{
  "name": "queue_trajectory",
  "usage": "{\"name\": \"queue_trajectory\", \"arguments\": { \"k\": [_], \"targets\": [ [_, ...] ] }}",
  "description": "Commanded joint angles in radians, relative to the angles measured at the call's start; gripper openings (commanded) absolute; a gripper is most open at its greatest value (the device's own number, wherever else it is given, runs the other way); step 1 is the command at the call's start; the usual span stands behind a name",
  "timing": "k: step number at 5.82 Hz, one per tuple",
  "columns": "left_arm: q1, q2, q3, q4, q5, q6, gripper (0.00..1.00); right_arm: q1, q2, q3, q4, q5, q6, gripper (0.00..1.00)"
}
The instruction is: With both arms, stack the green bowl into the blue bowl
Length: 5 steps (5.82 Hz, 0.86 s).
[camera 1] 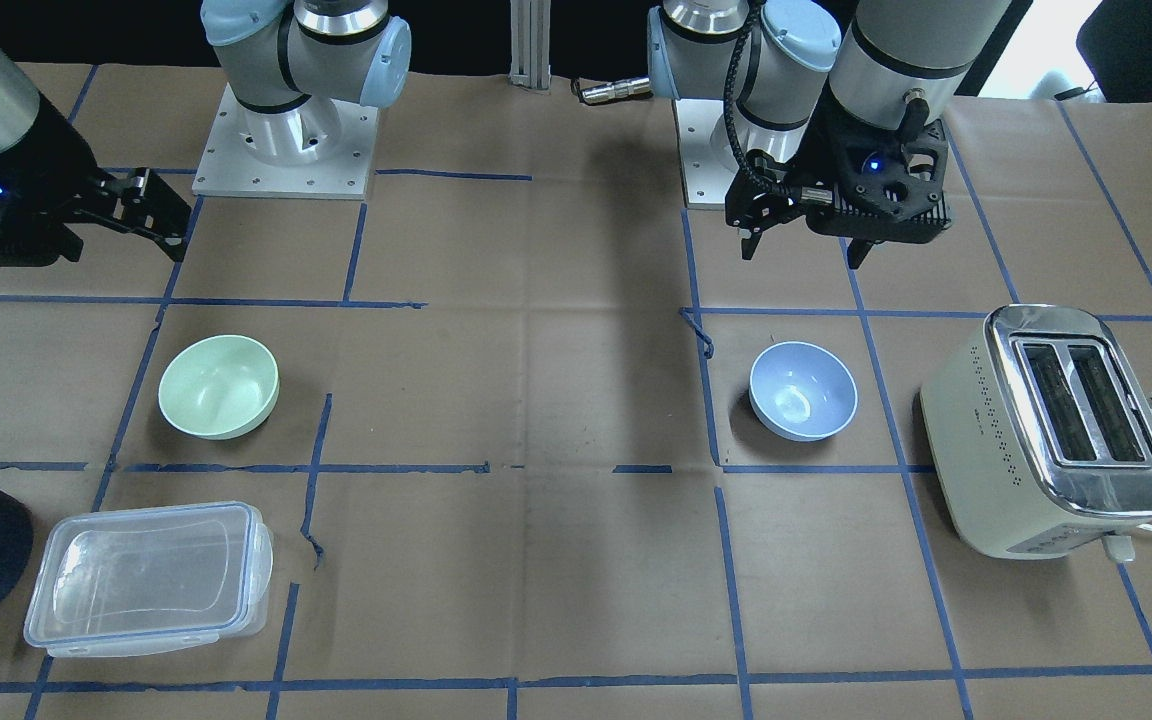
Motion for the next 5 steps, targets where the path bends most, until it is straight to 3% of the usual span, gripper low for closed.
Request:
{"name": "queue_trajectory", "arguments": {
  "k": [1,2,4,5],
  "targets": [
    [0.001,-0.019,-0.069,0.027,-0.007,-0.002,0.98,-0.047,-0.001,0.11,-0.133,0.0,-0.044,1.0],
    [0.017,-0.015,-0.192,0.109,-0.001,0.059,0.97,-0.049,0.0,0.17,-0.22,0.0,-0.045,1.0],
    [0.087,-0.059,-0.447,0.395,-0.002,0.075,0.97,-0.049,0.014,0.312,-0.418,0.003,-0.047,1.0],
    [0.087,-0.117,-0.474,0.447,-0.002,0.074,0.97,-0.049,0.041,0.377,-0.527,0.001,-0.066,1.0]
  ]
}}
